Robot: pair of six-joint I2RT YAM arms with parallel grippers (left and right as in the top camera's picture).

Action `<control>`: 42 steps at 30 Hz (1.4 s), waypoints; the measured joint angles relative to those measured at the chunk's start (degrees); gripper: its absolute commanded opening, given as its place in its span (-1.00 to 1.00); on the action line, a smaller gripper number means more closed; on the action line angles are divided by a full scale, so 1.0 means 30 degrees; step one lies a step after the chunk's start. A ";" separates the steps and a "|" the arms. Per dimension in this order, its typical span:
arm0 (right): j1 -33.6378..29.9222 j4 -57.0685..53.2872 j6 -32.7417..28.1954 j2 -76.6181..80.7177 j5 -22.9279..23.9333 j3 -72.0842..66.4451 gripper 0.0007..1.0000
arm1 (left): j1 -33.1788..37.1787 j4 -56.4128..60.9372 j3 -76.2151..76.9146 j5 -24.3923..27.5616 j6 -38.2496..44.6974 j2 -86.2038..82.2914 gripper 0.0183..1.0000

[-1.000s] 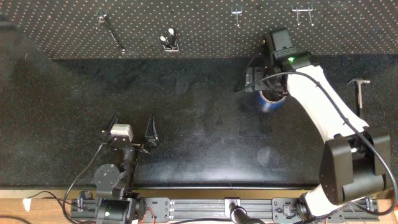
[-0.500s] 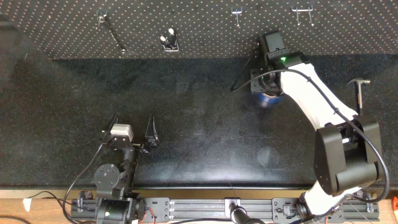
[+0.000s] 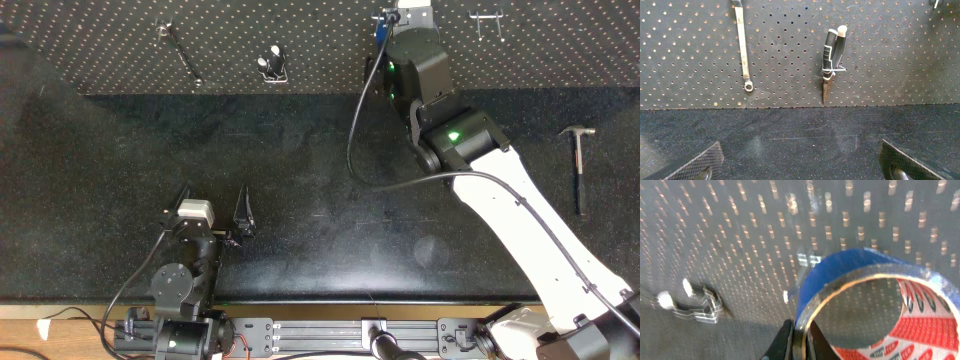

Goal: Place Tools Onto Pegboard

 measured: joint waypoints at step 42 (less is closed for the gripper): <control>0.1719 -0.3504 -0.2193 -0.0510 -0.0605 0.0029 0.95 | 0.0000 0.0000 0.0000 0.0000 0.0000 0.0000 0.99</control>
